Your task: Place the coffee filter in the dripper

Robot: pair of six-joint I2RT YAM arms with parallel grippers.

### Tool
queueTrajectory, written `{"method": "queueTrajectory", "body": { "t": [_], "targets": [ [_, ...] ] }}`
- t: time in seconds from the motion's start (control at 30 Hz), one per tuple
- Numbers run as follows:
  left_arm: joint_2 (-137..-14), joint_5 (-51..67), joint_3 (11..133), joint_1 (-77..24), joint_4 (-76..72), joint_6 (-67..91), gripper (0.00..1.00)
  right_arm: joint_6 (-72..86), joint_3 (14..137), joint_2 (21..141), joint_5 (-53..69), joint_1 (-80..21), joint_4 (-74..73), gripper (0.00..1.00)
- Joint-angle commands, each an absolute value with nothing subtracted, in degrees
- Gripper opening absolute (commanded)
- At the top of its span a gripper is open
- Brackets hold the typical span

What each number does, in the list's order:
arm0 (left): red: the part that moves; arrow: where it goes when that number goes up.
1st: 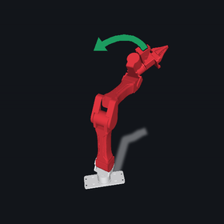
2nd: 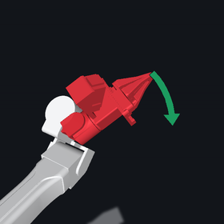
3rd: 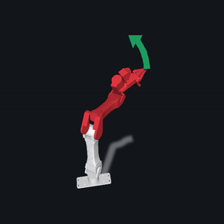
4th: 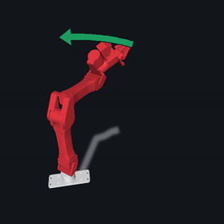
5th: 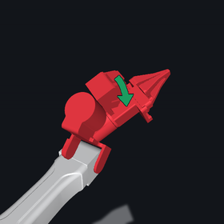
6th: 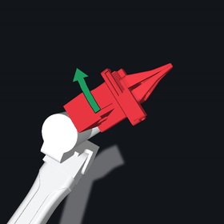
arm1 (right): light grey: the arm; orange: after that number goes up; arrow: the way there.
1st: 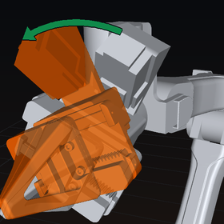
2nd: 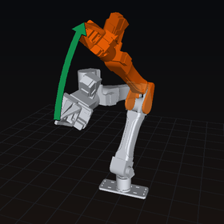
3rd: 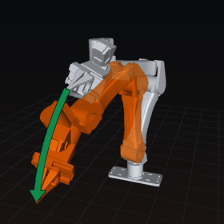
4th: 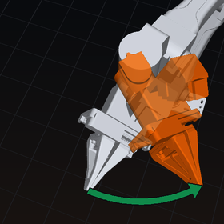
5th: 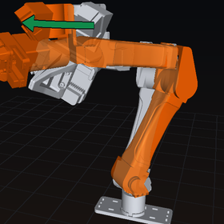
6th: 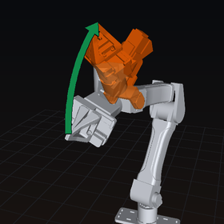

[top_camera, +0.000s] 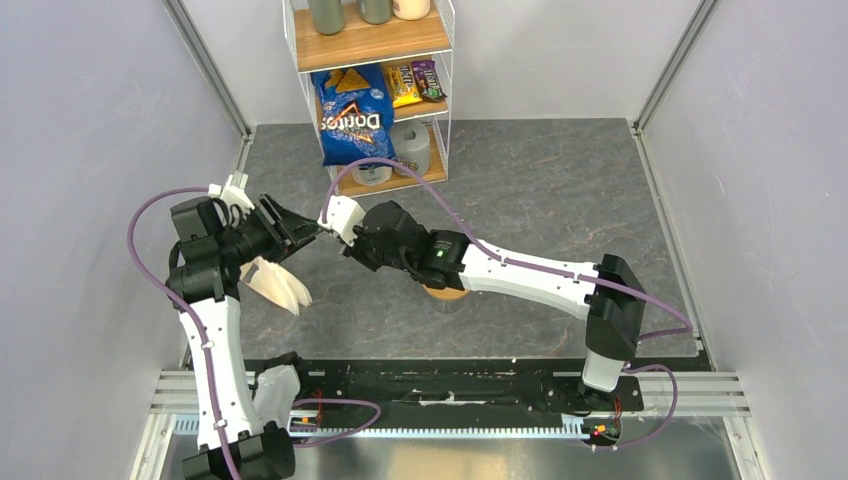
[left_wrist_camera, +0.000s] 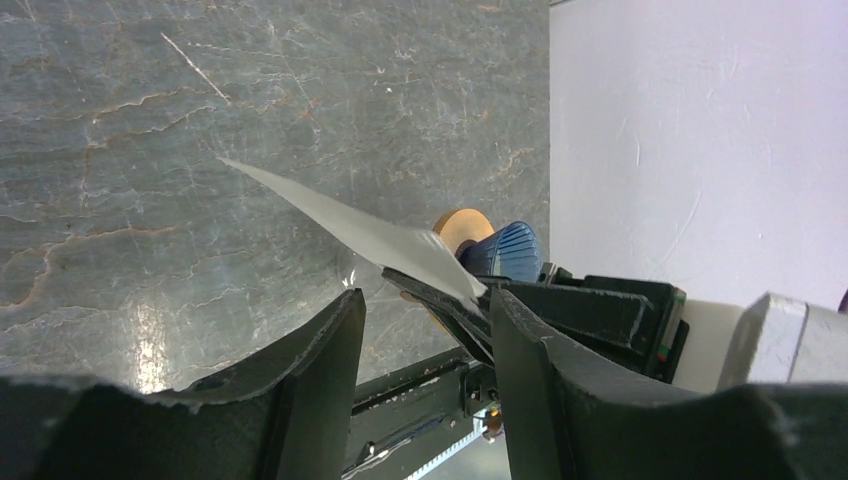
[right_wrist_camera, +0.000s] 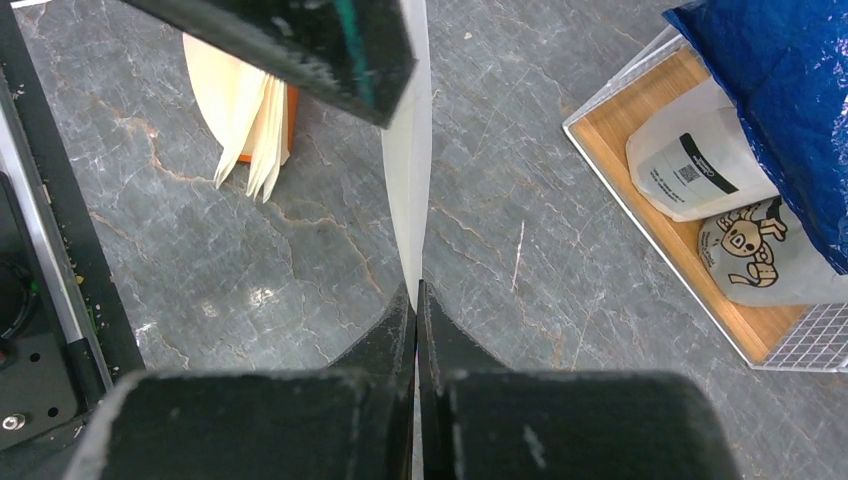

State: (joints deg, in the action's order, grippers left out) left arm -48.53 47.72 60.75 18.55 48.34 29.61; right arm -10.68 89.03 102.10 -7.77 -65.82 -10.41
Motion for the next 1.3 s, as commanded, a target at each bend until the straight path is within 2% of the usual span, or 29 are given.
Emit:
{"method": "queueTrajectory", "body": {
  "t": [0.0,0.3,0.57,0.87,1.0,1.17,1.27],
  "targets": [
    [-49.51,46.73,61.59,18.46,47.29,30.92,0.57,-12.3,90.86,102.48,-9.25,-66.96,-8.75,0.0],
    [-49.03,48.22,60.68,18.41,47.13,30.66,0.51,-12.05,91.33,102.93,-9.47,-67.02,-8.93,0.0],
    [-48.42,46.89,59.7,18.46,47.34,30.81,0.34,-11.87,90.88,102.25,-8.97,-67.06,-8.53,0.0],
    [-47.81,52.05,58.97,18.49,42.99,33.49,0.32,-11.34,89.91,101.74,-7.99,-67.06,-8.82,0.0],
    [-47.89,52.46,58.97,18.49,42.58,34.14,0.22,-11.25,89.89,101.62,-7.93,-67.06,-8.63,0.0],
    [-48.09,52.86,59.33,18.54,42.02,34.61,0.22,-11.18,89.67,101.43,-7.81,-67.04,-8.61,0.0],
    [-48.13,53.17,59.33,18.59,42.0,34.72,0.28,-11.07,89.39,101.17,-7.81,-67.01,-8.62,0.0]
  ]
}}
